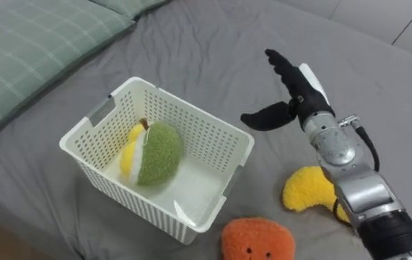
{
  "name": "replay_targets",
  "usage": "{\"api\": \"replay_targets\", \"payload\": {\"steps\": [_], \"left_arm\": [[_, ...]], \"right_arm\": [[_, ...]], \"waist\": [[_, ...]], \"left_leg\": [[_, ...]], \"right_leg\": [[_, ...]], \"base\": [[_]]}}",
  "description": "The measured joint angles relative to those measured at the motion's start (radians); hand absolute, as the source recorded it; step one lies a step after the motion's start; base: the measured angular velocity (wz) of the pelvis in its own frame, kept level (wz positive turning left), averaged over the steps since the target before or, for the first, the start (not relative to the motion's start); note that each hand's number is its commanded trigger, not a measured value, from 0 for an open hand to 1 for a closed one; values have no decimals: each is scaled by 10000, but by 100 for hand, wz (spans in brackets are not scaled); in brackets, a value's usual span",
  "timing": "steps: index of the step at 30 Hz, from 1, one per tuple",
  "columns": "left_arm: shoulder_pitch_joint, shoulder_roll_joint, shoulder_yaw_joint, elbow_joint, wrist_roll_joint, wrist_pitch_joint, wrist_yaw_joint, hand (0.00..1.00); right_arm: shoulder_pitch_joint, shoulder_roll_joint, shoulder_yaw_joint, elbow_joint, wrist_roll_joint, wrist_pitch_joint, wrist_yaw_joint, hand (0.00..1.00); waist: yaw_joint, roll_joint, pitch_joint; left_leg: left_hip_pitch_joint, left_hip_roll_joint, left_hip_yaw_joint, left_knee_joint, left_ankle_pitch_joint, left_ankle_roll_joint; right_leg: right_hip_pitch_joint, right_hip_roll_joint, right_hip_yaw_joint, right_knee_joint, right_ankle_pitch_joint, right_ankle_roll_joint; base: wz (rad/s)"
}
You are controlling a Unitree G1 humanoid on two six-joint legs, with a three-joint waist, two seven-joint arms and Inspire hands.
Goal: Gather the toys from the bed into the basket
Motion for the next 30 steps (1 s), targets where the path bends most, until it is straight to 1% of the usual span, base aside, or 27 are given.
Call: {"api": "replay_targets", "payload": {"steps": [1, 3, 4, 5, 7, 9, 10, 11, 12, 13, 14, 15, 16, 17, 18, 19, 21, 22, 23, 24, 25, 29, 30], "left_arm": [[45, 0, 7, 0, -4, -4, 0, 0], [245, 35, 9, 213, -143, -51, -4, 0], [298, 36, 20, 262, -178, -49, -3, 0], [413, 32, 22, 261, -189, -49, -3, 0], [526, 12, 19, 260, -186, -47, 1, 0], [608, 23, 19, 258, -178, -46, 81, 0], [588, 26, 20, 258, -172, -45, 110, 0], [515, 37, 9, 259, -201, -44, 203, 0], [426, 107, -9, 259, -214, -44, 221, 0], [396, 165, -28, 257, -227, -44, 221, 0], [289, 287, -38, 259, -301, -32, 221, 0], [155, 401, -49, 293, -318, -25, 221, 0], [72, 434, -67, 330, -318, -25, 227, 0], [-146, 476, -209, 421, -315, -24, 267, 0], [-234, 513, -421, 431, -305, -24, 278, 0], [-367, 530, -525, 407, -304, -22, 276, 0], [-758, 640, -933, 397, -309, -24, 271, 0], [-857, 670, -1020, 398, -307, -24, 266, 0], [-1045, 738, -1216, 436, -298, -36, 253, 0], [-1213, 778, -1339, 665, -304, -99, 216, 0], [-1444, 797, -1405, 839, -328, -119, 185, 0], [-1837, 760, -1454, 1062, -322, -243, 174, 0], [-2044, 759, -1577, 1285, -323, -243, 171, 0]], "right_arm": [[74, -3, -164, 4, 71, -38, -54, 0], [219, -19, -461, 434, 433, -258, -341, 0], [232, -39, -485, 624, 531, -258, -408, 0], [287, -86, -566, 922, 607, -255, -500, 0], [405, -111, -794, 1310, 635, -254, -593, 0], [407, -148, -837, 1877, 589, -248, -807, 0], [406, -168, -839, 2002, 572, -248, -858, 0], [379, -241, -835, 2363, 601, -267, -918, 0], [363, -292, -834, 2773, 693, -257, -1014, 0], [362, -290, -820, 2913, 743, -242, -1077, 0], [333, -289, -800, 3094, 837, -239, -1189, 0], [241, -289, -790, 3383, 847, -246, -1267, 0], [147, -294, -786, 3621, 819, -247, -1310, 0], [-27, -354, -787, 4129, 822, -253, -1432, 0], [-255, -422, -776, 4714, 821, -264, -1533, 0], [-387, -466, -767, 5018, 824, -266, -1562, 0], [-1058, -618, -655, 6251, 751, -268, -1765, 0], [-1233, -624, -646, 6516, 700, -267, -1824, 0], [-1533, -627, -561, 7000, 657, -310, -1932, 0], [-1756, -638, -410, 7589, 600, -454, -1977, 0], [-1814, -680, -255, 7943, 579, -473, -1992, 0], [-1817, -802, 45, 8194, 476, -506, -1985, 0], [-1818, -872, 181, 8285, 421, -512, -1983, 0]], "waist": [[-70, 18, -3], [-239, 73, -7], [-299, 76, -15], [-444, 46, -37], [-544, 0, -56], [-678, -90, -110], [-687, -114, -106], [-686, -185, -94], [-658, -286, -99], [-628, -347, -123], [-525, -455, -68], [-511, -549, -33], [-545, -576, -25], [-586, -621, -10], [-611, -636, 3], [-603, -631, 11], [-636, -581, 67], [-638, -564, 97], [-607, -545, 151], [-565, -530, 167], [-475, -527, 170], [-284, -547, 184], [-205, -524, 209]], "left_leg": [[-2, -1, 3, -2, 0, 1], [128, 7, 82, -95, 1, 7], [160, 13, 103, -118, 3, 9], [166, 19, 117, -127, 1, 9], [168, 32, 179, -143, 1, 8], [139, 40, 244, -167, 2, 8], [133, 45, 267, -167, 2, 8], [142, 58, 340, -193, 2, 8], [145, 83, 447, -241, 2, 8], [115, 100, 501, -257, 2, 8], [68, 140, 592, -261, -1, 3], [-76, 182, 655, -219, -6, -7], [-180, 189, 656, -155, -12, -13], [-404, 189, 617, -48, -21, -7], [-604, 191, 619, 54, -26, 1], [-723, 197, 635, 88, -26, 4], [-1285, 227, 647, 333, -34, 21], [-1423, 247, 660, 379, -32, 21], [-1640, 284, 725, 409, -18, 25], [-1802, 307, 754, 428, -7, 23], [-1961, 315, 755, 439, -4, 20], [-2560, 349, 782, 550, 10, 2], [-2717, 357, 776, 586, 15, -5]], "right_leg": [[6, 0, 5, -1, 2, 4], [86, 2, 43, -4, 3, 6], [101, 5, 65, -7, 3, 6], [100, 5, 93, -12, 3, 6], [75, 16, 123, -12, 3, 5], [-11, 33, 236, 11, 4, 4], [-34, 47, 262, 17, 6, 2], [-66, 79, 338, 19, 7, -1], [-130, 97, 446, 21, 15, -13], [-206, 111, 523, 39, 21, -22], [-293, 144, 621, 60, 43, -43], [-447, 174, 627, 68, 92, -67], [-523, 183, 627, 69, 104, -72], [-669, 190, 605, 67, 126, -71], [-848, 192, 604, 77, 155, -74], [-955, 190, 611, 94, 167, -80], [-1491, 201, 660, 189, 230, -118], [-1630, 217, 684, 196, 270, -133], [-1862, 238, 704, 189, 334, -161], [-2033, 252, 697, 179, 373, -175], [-2188, 254, 681, 191, 374, -178], [-2832, 272, 715, 241, 386, -197], [-2984, 267, 698, 254, 385, -197]], "base": [[-5], [-10], [-10], [-9], [-8], [-9], [-14], [-19], [-22], [-27], [-25], [-19], [-5], [5], [4], [0], [-5], [-12], [-16], [-13], [-6], [-3], [0]]}}
